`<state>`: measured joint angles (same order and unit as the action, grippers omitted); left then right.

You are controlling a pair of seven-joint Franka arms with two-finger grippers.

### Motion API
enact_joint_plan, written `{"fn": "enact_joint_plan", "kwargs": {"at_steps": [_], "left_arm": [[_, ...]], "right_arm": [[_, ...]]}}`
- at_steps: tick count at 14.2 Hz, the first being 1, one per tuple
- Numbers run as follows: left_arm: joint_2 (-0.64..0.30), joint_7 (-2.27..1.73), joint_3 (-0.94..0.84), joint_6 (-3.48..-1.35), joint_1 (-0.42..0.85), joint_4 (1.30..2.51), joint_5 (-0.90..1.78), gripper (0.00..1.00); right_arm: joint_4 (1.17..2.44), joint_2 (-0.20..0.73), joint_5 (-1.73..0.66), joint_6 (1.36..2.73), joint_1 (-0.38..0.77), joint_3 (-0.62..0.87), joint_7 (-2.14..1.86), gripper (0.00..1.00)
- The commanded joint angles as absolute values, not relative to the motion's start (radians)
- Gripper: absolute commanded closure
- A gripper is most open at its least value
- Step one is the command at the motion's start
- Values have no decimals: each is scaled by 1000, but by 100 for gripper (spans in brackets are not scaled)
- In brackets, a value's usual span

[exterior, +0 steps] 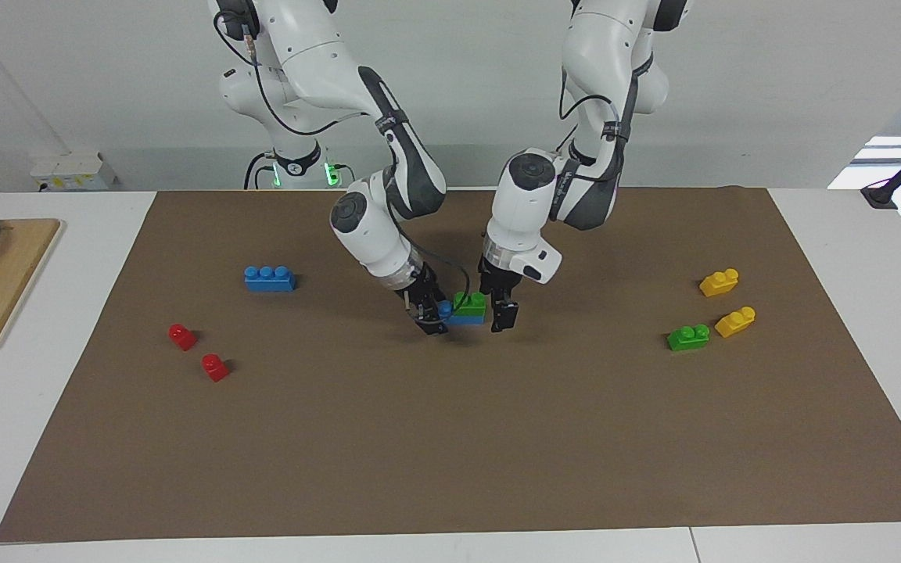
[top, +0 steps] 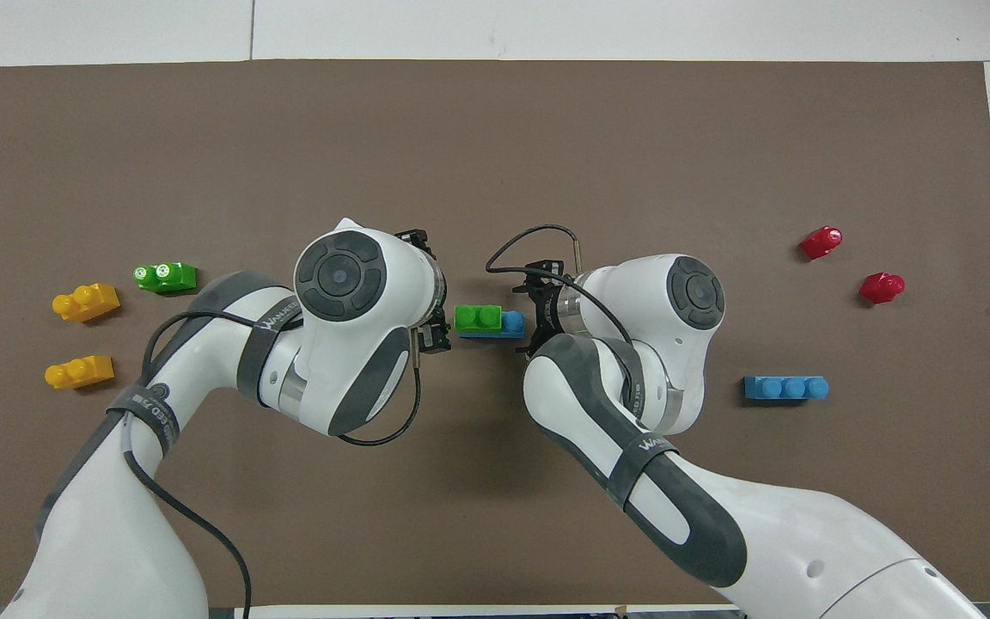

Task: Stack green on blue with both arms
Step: 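Open both grippers and release the joined bricks on the table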

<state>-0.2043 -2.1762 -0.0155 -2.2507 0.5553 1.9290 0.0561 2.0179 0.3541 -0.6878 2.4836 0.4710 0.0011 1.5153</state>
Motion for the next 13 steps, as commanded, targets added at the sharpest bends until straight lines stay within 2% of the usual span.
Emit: {"fn": "enact_joint_plan", "kwargs": {"at_steps": [1,6,13], "left_arm": [[-147,-2051,-15,-2133,549,1936,52,0],[-48,-1734,-15,-1955,485,1940,52,0],[81,-1197,-15,-1767,263,1945,54,0]], "right_arm": [[2017,301,-718,2380,394,5,1499,5],[2010,206,-698,2208,301,0,1496,4],[1879,123,-503,2014,164,0,1327,3]]}}
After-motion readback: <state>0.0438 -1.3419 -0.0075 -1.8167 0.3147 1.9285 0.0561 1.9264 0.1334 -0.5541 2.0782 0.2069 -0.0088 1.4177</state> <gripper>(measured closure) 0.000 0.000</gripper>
